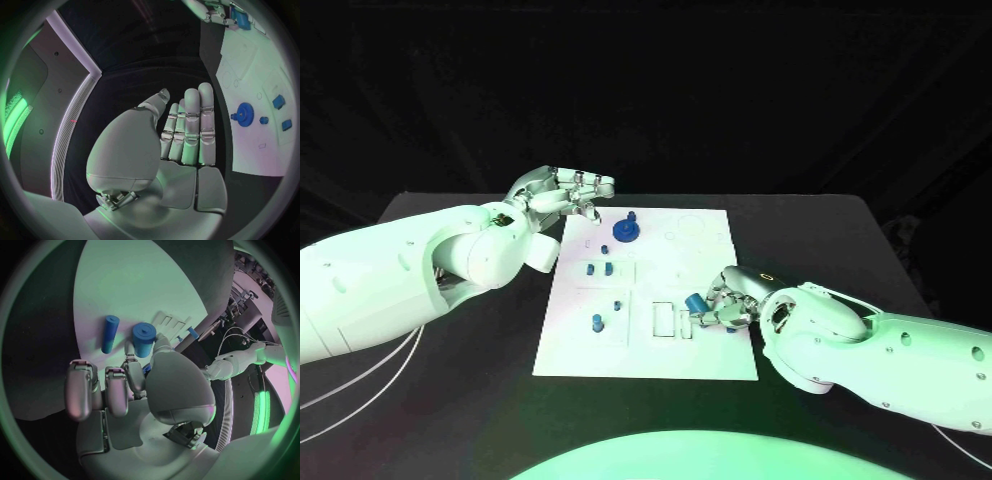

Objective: Assemble the parts on the task board

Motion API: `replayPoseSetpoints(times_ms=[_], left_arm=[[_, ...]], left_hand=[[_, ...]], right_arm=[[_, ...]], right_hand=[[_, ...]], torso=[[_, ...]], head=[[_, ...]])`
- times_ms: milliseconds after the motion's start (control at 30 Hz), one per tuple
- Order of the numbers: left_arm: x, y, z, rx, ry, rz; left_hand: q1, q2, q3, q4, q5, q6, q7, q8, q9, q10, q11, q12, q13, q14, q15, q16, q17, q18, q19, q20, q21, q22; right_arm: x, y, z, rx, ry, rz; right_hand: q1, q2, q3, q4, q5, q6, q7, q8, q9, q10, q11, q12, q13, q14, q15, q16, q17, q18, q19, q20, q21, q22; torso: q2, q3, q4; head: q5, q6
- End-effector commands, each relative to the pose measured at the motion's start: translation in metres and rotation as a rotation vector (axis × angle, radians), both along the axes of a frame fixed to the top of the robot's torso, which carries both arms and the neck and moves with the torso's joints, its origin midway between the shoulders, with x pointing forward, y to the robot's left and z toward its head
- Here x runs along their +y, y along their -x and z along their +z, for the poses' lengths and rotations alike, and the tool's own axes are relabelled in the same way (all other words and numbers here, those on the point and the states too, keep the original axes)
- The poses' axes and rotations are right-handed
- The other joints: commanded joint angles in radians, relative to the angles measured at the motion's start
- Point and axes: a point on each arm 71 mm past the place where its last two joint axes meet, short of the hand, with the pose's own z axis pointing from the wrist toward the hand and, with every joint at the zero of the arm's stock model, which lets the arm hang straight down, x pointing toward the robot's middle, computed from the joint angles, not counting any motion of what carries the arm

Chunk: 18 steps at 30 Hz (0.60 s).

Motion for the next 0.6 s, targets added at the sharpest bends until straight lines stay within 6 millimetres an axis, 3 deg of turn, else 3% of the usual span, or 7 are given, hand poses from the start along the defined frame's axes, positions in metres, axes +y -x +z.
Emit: replayPoseSetpoints(times_ms=[33,300,600], left_arm=[[-0.0024,0.001,0.0008,0.002,0.011,-0.022],[-0.0023,0.001,0.0007,0.003,0.011,-0.024],[-0.0024,0.0012,0.0008,0.004,0.011,-0.025]], left_hand=[[-0.001,0.006,-0.005,-0.002,0.0,-0.009,0.001,0.004,-0.001,-0.005,0.0,0.005,-0.001,-0.008,-0.002,0.001,-0.001,0.013,0.005,-0.001,0.004,0.001],[-0.001,0.006,-0.005,-0.002,0.0,-0.009,0.001,0.004,-0.001,-0.005,0.0,0.005,-0.001,-0.008,-0.002,0.001,-0.001,0.013,0.005,-0.001,0.004,0.001],[-0.001,0.006,-0.005,-0.002,0.0,-0.009,0.001,0.004,-0.001,-0.005,0.0,0.005,-0.001,-0.008,-0.002,0.001,-0.001,0.013,0.005,-0.001,0.004,0.001]], right_arm=[[-0.0043,0.0038,-0.0091,0.027,0.119,0.019],[-0.0066,0.0067,-0.0061,0.038,0.048,-0.036],[-0.0065,0.0098,-0.0043,0.076,-0.046,-0.095]], right_hand=[[0.037,0.003,0.004,-0.016,0.046,-0.002,0.0,0.0,0.007,-0.008,0.0,-0.008,0.0,0.094,0.009,0.007,0.211,-0.014,0.032,0.008,-0.007,0.212],[0.034,0.011,0.0,0.001,0.181,0.007,-0.004,0.0,0.022,0.0,-0.004,-0.005,0.012,0.095,0.007,0.009,0.215,-0.015,0.035,0.006,-0.003,0.213],[0.031,0.02,0.002,0.02,0.244,0.017,-0.01,0.001,0.031,0.008,-0.009,-0.001,0.022,0.095,0.002,0.01,0.217,-0.017,0.038,0.003,0.003,0.215]], torso=[[0.0,0.0003,-0.0013],[0.0,0.0004,-0.001],[0.002,0.0004,-0.0002]], head=[[0.001,0.001],[0.002,0.003],[0.002,0.004]])
